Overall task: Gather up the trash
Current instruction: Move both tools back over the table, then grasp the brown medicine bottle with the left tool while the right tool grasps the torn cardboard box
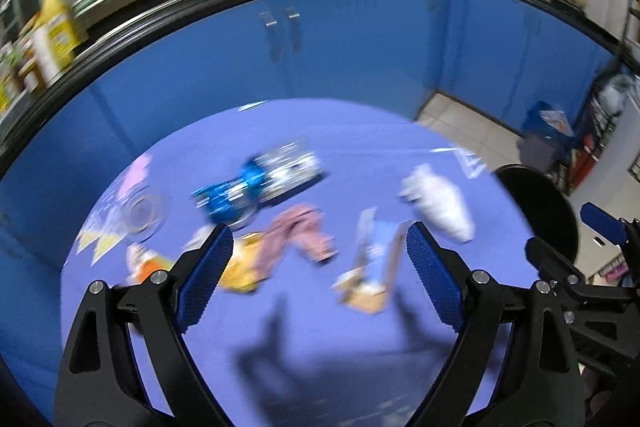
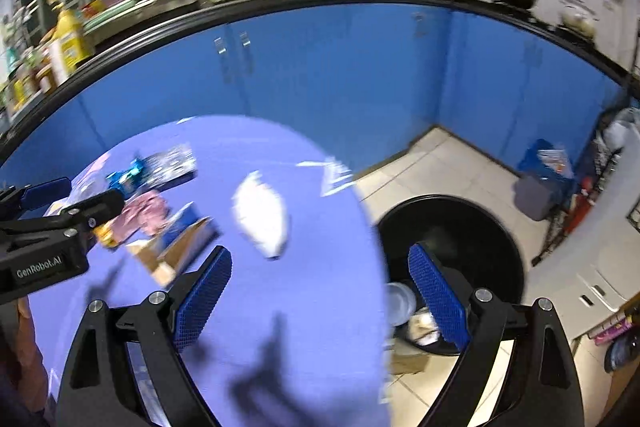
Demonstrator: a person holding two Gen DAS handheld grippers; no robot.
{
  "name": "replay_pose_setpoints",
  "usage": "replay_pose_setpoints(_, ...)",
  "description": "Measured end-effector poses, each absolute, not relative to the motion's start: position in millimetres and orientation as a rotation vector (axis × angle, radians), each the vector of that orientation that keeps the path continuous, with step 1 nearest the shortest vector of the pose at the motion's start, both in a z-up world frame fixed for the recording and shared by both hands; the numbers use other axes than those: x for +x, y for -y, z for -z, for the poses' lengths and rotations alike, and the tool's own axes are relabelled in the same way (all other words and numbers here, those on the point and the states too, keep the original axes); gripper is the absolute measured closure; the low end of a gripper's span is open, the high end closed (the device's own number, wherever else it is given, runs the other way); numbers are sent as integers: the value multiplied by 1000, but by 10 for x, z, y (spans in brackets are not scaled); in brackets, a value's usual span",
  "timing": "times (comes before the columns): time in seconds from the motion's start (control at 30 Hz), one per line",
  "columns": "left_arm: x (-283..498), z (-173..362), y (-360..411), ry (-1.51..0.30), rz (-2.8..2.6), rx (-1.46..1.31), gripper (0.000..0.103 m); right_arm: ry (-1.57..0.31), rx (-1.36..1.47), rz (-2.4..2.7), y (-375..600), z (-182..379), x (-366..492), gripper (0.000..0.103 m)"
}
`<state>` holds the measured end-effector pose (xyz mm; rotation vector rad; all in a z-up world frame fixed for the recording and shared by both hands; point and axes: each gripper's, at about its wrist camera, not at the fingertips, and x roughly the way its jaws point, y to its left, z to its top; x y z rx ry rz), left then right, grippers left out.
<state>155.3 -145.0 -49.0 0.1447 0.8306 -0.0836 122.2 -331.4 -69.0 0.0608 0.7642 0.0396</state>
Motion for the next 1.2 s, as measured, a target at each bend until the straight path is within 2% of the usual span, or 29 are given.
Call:
replay_pose_setpoints(0.27, 1325, 619, 589, -856, -61, 96, 15, -819, 9, -157, 2693, 834, 1263, 15)
replay_pose_setpoints(0.33, 1258, 643, 403, -856, -93, 78, 8, -827, 3, -176, 2587, 854, 1274, 15)
replay_pose_setpoints(0.6, 1180, 803, -144, -885, -153, -1, 5, -872, -15, -210, 2254, 979, 1395, 15)
replay_pose_setpoints(0.93, 1353, 1116, -378, -960, -147, -40, 5, -937, -40, -163, 2064, 1162, 1633, 15)
replay_pose_setpoints(1.2, 1431, 1123, -359, -940, -137, -2, 5, -954, -50, -144, 2046, 1219, 1722, 15)
